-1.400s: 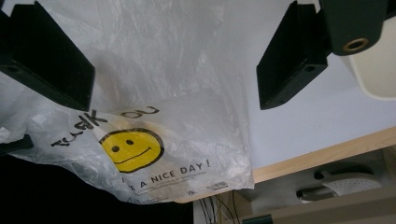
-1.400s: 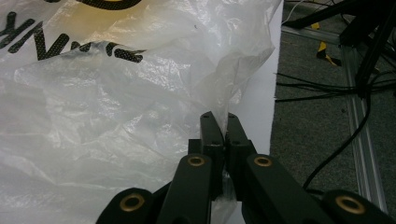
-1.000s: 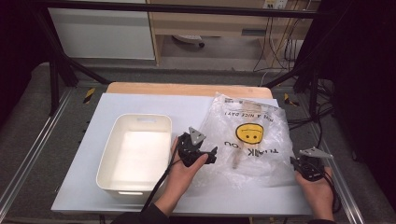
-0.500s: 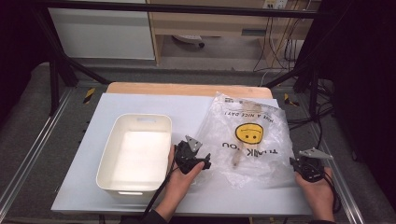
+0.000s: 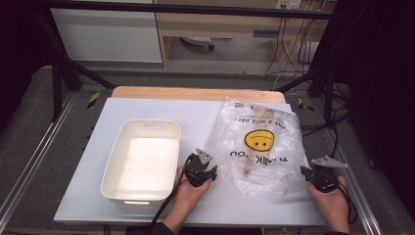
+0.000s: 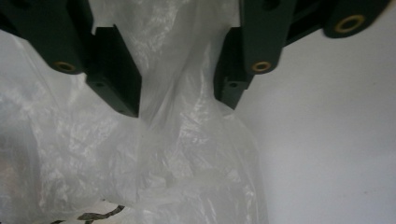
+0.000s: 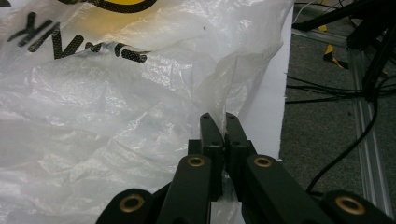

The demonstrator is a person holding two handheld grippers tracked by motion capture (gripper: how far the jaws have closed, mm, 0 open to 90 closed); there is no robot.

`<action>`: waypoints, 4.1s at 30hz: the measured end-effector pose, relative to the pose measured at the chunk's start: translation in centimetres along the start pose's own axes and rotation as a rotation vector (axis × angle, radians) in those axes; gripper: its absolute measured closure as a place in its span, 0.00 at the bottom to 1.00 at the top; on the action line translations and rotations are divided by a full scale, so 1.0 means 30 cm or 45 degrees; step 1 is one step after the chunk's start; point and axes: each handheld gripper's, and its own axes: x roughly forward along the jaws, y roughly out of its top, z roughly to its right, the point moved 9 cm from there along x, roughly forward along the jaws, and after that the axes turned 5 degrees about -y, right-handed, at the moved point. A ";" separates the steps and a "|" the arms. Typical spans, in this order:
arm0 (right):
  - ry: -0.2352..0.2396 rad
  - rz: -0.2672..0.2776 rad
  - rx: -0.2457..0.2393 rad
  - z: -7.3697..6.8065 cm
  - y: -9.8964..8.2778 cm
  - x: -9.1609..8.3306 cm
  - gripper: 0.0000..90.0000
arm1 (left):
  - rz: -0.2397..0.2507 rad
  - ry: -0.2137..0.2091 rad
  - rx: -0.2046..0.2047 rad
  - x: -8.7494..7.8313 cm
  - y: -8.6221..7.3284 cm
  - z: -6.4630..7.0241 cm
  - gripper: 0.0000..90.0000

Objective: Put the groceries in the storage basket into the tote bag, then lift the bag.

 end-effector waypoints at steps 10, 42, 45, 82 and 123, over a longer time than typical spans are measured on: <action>0.036 -0.001 -0.004 -0.033 -0.001 -0.010 1.00 | 0.008 -0.119 0.068 0.008 0.001 0.046 0.97; 0.168 0.030 -0.058 -0.169 0.120 -0.061 1.00 | 0.105 -0.339 -0.029 -0.193 0.235 0.041 1.00; 0.177 0.030 -0.060 -0.178 0.126 -0.066 1.00 | 0.106 -0.356 -0.048 -0.204 0.241 0.037 1.00; 0.218 0.047 -0.069 -0.162 0.182 -0.108 1.00 | 0.039 -0.342 0.074 -0.297 0.332 -0.021 1.00; 0.235 0.070 -0.133 -0.148 0.311 -0.138 1.00 | 0.013 -0.319 0.045 -0.342 0.436 -0.156 1.00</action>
